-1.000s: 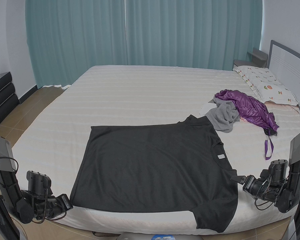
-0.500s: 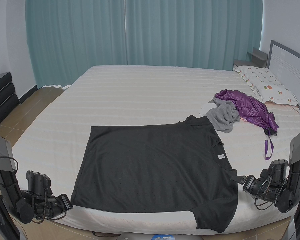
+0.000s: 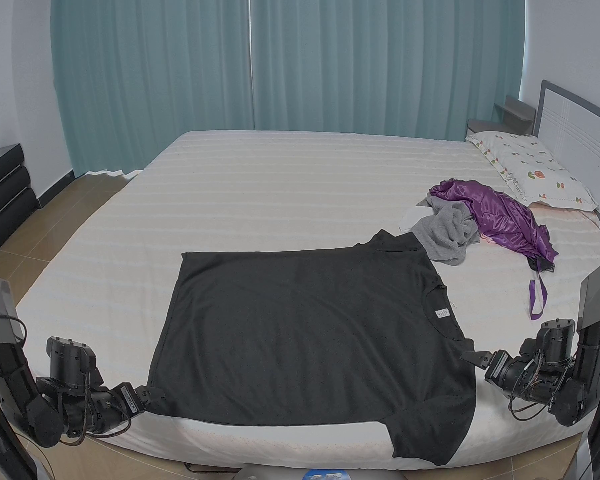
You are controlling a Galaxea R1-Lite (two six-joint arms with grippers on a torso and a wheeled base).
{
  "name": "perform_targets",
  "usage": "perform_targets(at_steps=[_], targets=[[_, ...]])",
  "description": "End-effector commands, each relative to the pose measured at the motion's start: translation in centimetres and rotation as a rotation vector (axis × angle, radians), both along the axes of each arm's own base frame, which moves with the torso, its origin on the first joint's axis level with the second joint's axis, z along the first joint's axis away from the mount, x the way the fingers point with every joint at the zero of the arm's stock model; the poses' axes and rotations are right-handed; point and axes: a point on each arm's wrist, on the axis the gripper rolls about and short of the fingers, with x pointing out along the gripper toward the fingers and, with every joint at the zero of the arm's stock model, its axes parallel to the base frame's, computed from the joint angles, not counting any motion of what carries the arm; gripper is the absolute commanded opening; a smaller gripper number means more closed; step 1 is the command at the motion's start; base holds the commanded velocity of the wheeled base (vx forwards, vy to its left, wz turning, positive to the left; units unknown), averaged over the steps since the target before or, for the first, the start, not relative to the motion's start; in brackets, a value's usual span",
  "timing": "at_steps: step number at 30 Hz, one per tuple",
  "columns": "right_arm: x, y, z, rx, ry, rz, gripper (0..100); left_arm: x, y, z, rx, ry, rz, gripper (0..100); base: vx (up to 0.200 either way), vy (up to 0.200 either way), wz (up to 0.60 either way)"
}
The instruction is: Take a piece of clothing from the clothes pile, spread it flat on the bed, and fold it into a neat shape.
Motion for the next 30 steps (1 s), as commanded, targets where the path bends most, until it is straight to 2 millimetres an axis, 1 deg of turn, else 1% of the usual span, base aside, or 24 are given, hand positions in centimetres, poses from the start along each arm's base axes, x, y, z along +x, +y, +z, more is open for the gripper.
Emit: perform_targets(at_steps=[1, 9, 15, 25, 30], targets=[[-0.4, 0.0, 0.0, -0.001, 0.016, 0.000, 100, -0.7, -0.1, 1.1, -0.019, -0.044, -0.019, 100, 0.000, 0.000, 0.00], [-0.4, 0.0, 0.0, -0.001, 0.014, 0.000, 100, -0.7, -0.1, 1.0, -0.017, -0.040, -0.022, 100, 0.000, 0.000, 0.00], [-0.4, 0.0, 0.0, -0.001, 0.014, 0.000, 100, -0.6, -0.1, 1.1, -0.018, -0.044, -0.022, 100, -0.200, 0.000, 0.00], [-0.4, 0.0, 0.0, 0.001, 0.016, 0.001, 100, -0.6, -0.2, 1.1, -0.049, -0.042, -0.034, 100, 0.000, 0.000, 0.00], [-0.4, 0.0, -0.1, 0.000, 0.019, 0.003, 100, -0.3, -0.4, 0.1, -0.103, 0.011, -0.069, 100, 0.000, 0.000, 0.00]])
